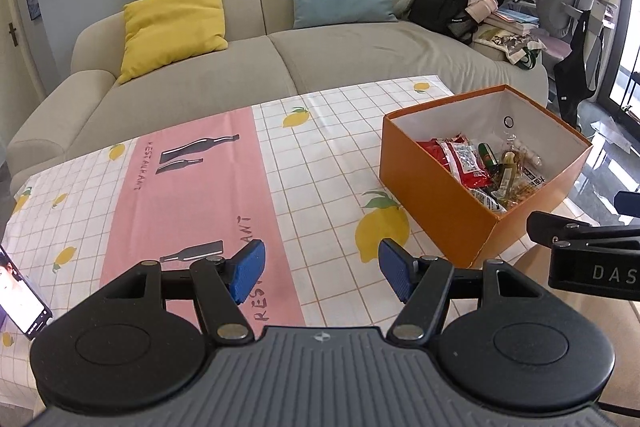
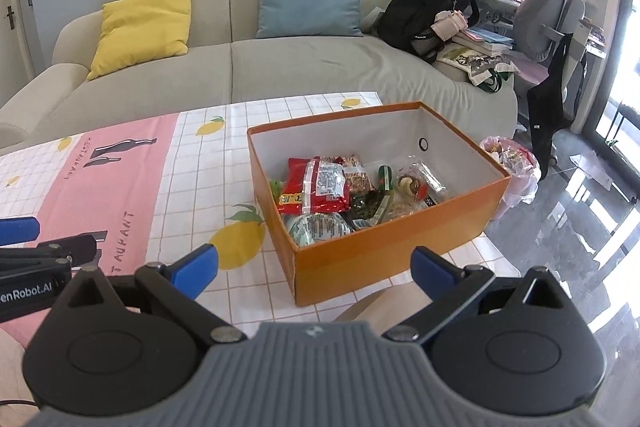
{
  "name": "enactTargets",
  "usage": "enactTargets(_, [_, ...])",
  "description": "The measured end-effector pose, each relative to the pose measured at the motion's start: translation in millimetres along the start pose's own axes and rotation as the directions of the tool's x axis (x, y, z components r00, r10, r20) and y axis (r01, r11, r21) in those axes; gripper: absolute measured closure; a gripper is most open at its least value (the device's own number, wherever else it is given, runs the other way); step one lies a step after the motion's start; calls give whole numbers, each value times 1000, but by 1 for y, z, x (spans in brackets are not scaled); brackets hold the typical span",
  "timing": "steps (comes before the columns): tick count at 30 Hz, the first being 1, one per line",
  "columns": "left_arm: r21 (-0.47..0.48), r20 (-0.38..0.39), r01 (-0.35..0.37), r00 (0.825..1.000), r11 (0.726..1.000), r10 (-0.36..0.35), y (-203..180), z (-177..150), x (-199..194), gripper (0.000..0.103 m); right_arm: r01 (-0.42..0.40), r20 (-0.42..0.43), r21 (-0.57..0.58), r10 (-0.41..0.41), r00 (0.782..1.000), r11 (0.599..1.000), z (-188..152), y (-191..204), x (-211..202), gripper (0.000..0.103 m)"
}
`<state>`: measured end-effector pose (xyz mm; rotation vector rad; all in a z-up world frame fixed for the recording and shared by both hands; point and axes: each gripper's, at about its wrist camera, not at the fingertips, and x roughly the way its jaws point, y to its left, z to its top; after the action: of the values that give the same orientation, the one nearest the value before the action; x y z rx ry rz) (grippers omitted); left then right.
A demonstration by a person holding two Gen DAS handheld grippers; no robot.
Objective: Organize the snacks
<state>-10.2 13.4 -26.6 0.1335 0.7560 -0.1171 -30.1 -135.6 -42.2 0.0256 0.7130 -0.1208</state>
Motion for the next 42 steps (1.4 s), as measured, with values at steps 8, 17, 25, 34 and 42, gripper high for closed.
enactTargets(8, [-4, -4, 0, 1000, 1000, 0, 1, 2, 0, 26, -1, 5, -8, 1, 1000, 1000, 0, 2, -1, 3])
enactTargets(17, [0, -8, -2, 1000, 1000, 2, 1, 2, 0, 26, 5, 14, -19, -5, 1000, 1000, 2, 6, -2, 3])
enactTargets(25, [-15, -19, 1, 1000, 1000, -1, 1, 2, 1, 26, 3, 16, -21, -3, 1000, 1000, 1, 6, -3, 3])
enactTargets(34, [-22, -18, 3, 1000, 1000, -3, 2, 3, -2, 26, -4, 32, -34, 5, 999, 999, 0, 8, -4, 3])
enactTargets(42, [-31, -21, 9, 1000, 999, -10, 2, 3, -3, 26, -8, 36, -41, 9, 999, 999, 0, 11, -5, 3])
